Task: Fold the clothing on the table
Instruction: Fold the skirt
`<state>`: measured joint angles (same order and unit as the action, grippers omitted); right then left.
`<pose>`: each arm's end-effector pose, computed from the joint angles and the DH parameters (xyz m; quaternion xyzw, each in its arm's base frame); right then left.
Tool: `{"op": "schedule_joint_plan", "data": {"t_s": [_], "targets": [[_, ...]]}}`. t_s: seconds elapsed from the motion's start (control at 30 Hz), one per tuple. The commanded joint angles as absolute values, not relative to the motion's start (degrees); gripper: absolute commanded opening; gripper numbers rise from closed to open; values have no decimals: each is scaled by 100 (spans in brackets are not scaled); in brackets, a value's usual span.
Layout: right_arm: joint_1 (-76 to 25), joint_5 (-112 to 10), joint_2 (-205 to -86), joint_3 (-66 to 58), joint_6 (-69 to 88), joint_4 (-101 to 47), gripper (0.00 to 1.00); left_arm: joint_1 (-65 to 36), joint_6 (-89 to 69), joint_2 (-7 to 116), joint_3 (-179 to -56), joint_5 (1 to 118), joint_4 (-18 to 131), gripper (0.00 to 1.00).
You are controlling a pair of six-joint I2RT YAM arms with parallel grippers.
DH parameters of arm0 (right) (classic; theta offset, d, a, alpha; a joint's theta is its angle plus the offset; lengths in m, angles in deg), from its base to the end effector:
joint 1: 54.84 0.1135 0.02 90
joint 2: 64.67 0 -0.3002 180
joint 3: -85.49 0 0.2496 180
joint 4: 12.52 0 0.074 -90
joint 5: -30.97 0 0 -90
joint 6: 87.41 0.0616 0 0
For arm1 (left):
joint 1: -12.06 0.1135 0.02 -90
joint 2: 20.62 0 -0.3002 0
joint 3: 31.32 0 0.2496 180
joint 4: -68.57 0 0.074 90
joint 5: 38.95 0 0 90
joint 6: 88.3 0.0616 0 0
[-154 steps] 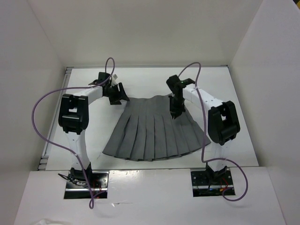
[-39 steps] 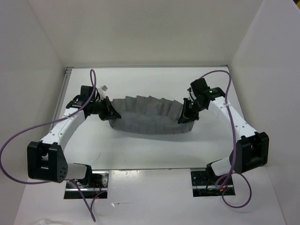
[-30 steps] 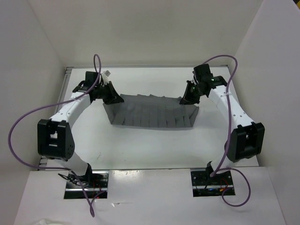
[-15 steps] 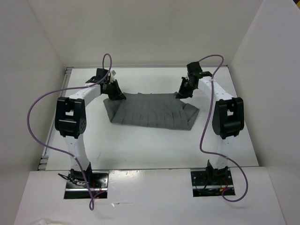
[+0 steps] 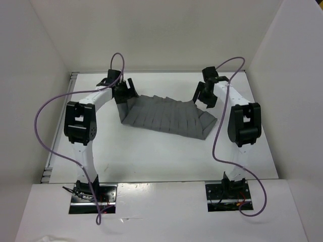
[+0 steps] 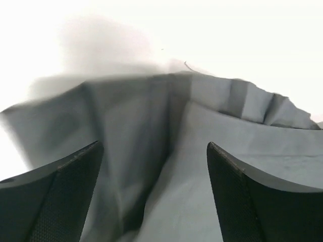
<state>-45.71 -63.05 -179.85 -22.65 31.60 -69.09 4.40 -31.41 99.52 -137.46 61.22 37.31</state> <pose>0.4506 0.0680 0.2332 0.1758 0.9570 0.0423 0.2268 0.5017 -0.0785 0.2171 -0.1700 0.9059 -0.2089 0.3268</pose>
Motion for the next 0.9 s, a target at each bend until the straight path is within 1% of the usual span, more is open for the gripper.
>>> {"op": "schedule_joint_plan", "data": {"t_s": [0.0,0.07,0.1,0.23,0.3,0.33,0.37,0.47,0.6,0.77,0.83,0.87], "targets": [[-4543,-6889,-16710,-1556,3334,-7318,83,468,-3091,8628,-13533,5325,3936,91],[-4543,-6827,-16418,-1123,3422,-7389,85,398,-3038,8163,-13278,5490,3779,91],[-4543,-6731,-16199,-756,3423,-7441,92,397,-2969,8047,-13190,5883,3778,91],[-4543,-6537,-16065,-52,3589,-7443,93,196,-2976,7651,-12716,6868,3646,87],[-4543,-6457,-16065,161,3590,-7355,93,134,-3038,7536,-12496,7142,3716,87],[-4543,-6309,-16117,310,3590,-7302,93,82,-3091,7536,-12338,7213,3717,86],[-4543,-6247,-16170,312,3668,-7206,97,81,-3091,7440,-12284,7214,3717,86],[-4543,-5957,-16302,461,3608,-6820,98,81,-3030,7386,-12354,7293,3665,86],[-4543,-5772,-16548,514,3607,-6414,98,81,-2802,7509,-12600,7240,3515,86],[-4648,-5824,-17188,453,3669,-6037,97,81,-2801,7640,-12793,7398,3567,86],[-4649,-5763,-17347,391,3669,-5940,93,20,-2801,7772,-12960,7521,3567,86],[-4649,-5598,-17487,391,3669,-5869,90,-33,-2740,7834,-13039,7765,3567,84]]}}
